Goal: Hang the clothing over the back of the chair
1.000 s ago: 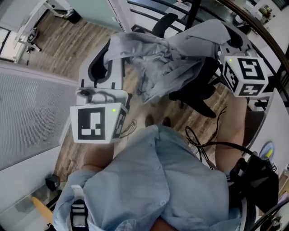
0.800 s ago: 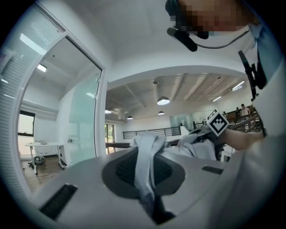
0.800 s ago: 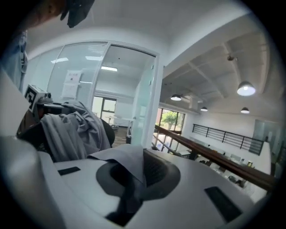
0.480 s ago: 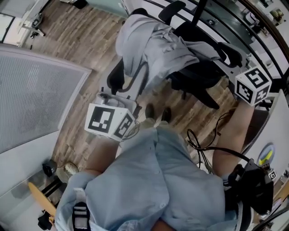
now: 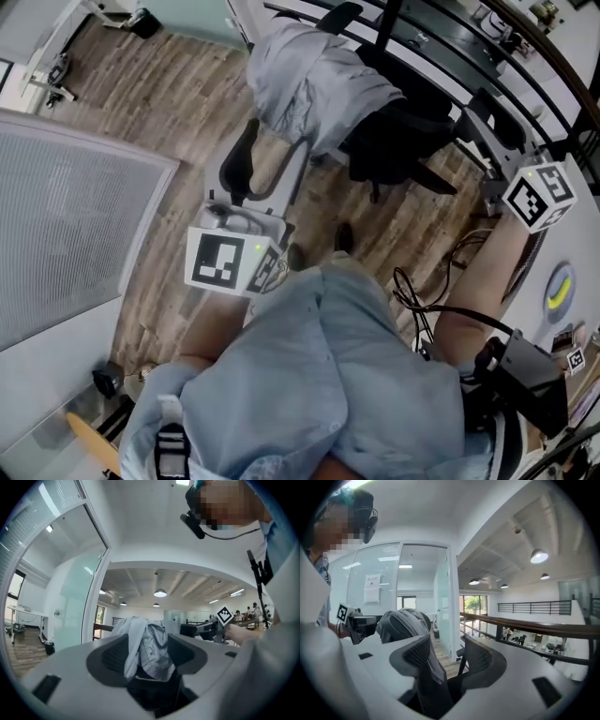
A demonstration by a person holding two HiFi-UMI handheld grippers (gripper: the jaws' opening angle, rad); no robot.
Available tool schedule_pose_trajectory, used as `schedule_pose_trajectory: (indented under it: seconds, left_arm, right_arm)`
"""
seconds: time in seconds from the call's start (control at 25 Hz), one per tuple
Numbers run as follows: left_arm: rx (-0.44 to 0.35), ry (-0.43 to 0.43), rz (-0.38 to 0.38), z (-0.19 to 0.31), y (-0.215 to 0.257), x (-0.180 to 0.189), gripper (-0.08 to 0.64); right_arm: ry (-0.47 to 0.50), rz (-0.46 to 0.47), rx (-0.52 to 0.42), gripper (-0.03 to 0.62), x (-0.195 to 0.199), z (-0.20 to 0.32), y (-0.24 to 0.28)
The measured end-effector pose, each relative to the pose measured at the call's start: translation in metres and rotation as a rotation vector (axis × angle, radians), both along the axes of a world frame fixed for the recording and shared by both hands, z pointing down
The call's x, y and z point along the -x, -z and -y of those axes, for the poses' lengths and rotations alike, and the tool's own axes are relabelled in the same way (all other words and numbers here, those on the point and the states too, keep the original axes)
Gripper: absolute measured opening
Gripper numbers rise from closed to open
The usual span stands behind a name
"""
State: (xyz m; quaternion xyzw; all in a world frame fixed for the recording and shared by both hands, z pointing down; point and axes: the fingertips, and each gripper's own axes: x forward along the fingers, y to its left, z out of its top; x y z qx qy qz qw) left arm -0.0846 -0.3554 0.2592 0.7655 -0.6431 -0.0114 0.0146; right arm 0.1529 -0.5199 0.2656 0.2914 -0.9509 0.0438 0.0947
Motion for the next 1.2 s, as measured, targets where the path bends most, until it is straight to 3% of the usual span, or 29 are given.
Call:
schedule_pose_trajectory:
  seconds: [0.24,0.36,0.52,0.6,0.84,1.2]
  left_arm:
    - [-0.067,-0.067,0.002,-0.013,0.011,-0.002,0.252]
    - [-0.095,-0.067,0.001,-0.013,0.02,0.004,0.192]
    - [-0.147,-0.052,0.018,-0.015,0.032,0.013,0.059]
    - [-0.171,-0.049,0.024,-0.018,0.038,0.015,0.034]
    - [-0.236,-0.005,0.062,-0.019,0.058,0.019,0.018]
    - [-0.262,0.02,0.075,-0.013,0.069,0.015,0.018]
  right_arm:
    - [-0.136,0.178,-0.117,0.145,0.033,-0.052,0.052]
    - [-0.166,0.253,-0.147,0.061,0.06,-0.078,0.069]
    - [-0.207,0.227,-0.26,0.034,0.101,-0.115,0.073]
    - [-0.228,0.22,-0.307,0.028,0.118,-0.133,0.073]
    - [-0.285,0.191,-0.435,0.017,0.145,-0.158,0.083]
    - [-0.286,0.186,-0.435,0.012,0.156,-0.162,0.08]
